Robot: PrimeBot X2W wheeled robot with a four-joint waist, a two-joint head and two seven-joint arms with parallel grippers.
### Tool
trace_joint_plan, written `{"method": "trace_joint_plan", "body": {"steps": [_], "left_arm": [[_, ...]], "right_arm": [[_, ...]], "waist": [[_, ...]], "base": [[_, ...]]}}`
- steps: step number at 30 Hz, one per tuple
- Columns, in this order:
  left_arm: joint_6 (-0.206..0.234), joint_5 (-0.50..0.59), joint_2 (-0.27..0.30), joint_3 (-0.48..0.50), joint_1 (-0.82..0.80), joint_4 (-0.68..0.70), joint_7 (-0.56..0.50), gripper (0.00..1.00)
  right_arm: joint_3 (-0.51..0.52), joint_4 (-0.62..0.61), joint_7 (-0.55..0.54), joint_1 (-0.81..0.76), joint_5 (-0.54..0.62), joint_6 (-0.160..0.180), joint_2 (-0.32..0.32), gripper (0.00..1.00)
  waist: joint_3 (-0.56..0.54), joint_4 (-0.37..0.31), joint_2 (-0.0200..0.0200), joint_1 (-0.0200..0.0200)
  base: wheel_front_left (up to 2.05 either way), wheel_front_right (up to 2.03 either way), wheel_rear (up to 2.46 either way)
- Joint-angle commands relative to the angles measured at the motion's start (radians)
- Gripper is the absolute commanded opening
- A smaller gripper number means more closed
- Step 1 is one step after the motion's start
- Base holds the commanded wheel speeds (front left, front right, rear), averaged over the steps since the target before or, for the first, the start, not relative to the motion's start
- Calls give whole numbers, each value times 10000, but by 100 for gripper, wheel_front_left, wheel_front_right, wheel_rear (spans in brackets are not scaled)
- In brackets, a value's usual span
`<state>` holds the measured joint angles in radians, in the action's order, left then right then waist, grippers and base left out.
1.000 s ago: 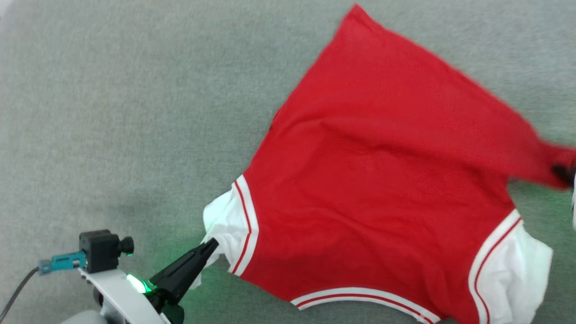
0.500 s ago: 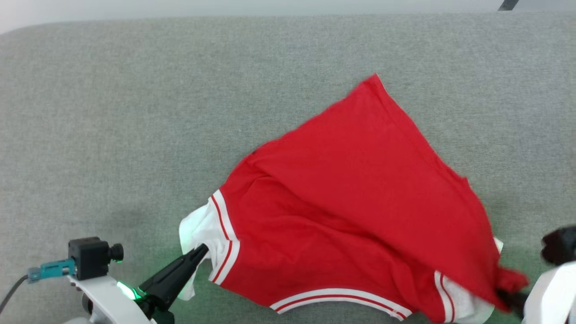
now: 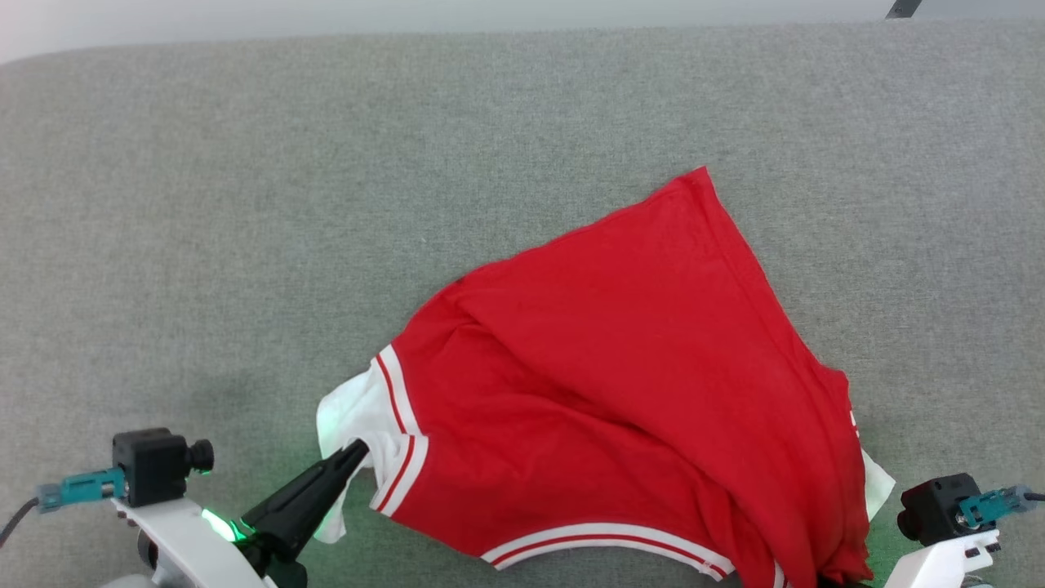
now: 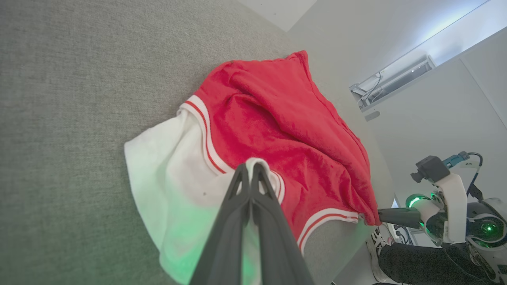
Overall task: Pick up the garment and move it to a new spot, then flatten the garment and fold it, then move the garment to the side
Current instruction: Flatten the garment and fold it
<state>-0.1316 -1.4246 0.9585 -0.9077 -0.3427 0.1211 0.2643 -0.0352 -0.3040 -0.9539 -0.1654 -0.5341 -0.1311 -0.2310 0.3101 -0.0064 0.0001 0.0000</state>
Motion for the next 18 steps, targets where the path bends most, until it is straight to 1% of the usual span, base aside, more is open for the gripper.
{"method": "trace_joint_plan", "body": {"steps": [1,2,7,11,13,15,16,18], "left_arm": [[26,-7,15,36,45,20,-10,0],[26,-13,11,45,69,26,-10,0],[26,29,-112,111,136,59,-10,0],[26,111,-217,165,87,110,-10,0],[26,162,-259,159,8,150,-8,0],[26,238,-293,146,-126,192,-10,0],[26,252,-316,137,-204,211,-10,0],[26,287,-358,111,-328,241,-10,0]], "right_arm": [[-62,-29,97,154,34,7,-73,84],[-59,-102,148,158,-20,7,-157,100],[813,-911,337,346,-223,7,-255,100],[1642,-2060,-116,803,-662,6,-278,100],[2019,-2462,-344,1333,-890,7,-252,100],[2309,-2621,-445,2155,-836,7,-350,100],[2382,-2556,-431,2650,-655,7,-434,100],[2179,-2180,-299,3684,-213,7,-683,100]], "waist": [[-26,-16,-1,0],[-39,-22,-1,0],[-50,22,-1,0],[43,134,-1,0],[127,241,-1,0],[253,362,-1,0],[331,421,-1,0],[480,546,-1,0]], "base": [[0,0,0],[0,0,0],[0,0,0],[0,0,0],[0,0,0],[0,0,0],[0,0,0],[0,0,0]]}}
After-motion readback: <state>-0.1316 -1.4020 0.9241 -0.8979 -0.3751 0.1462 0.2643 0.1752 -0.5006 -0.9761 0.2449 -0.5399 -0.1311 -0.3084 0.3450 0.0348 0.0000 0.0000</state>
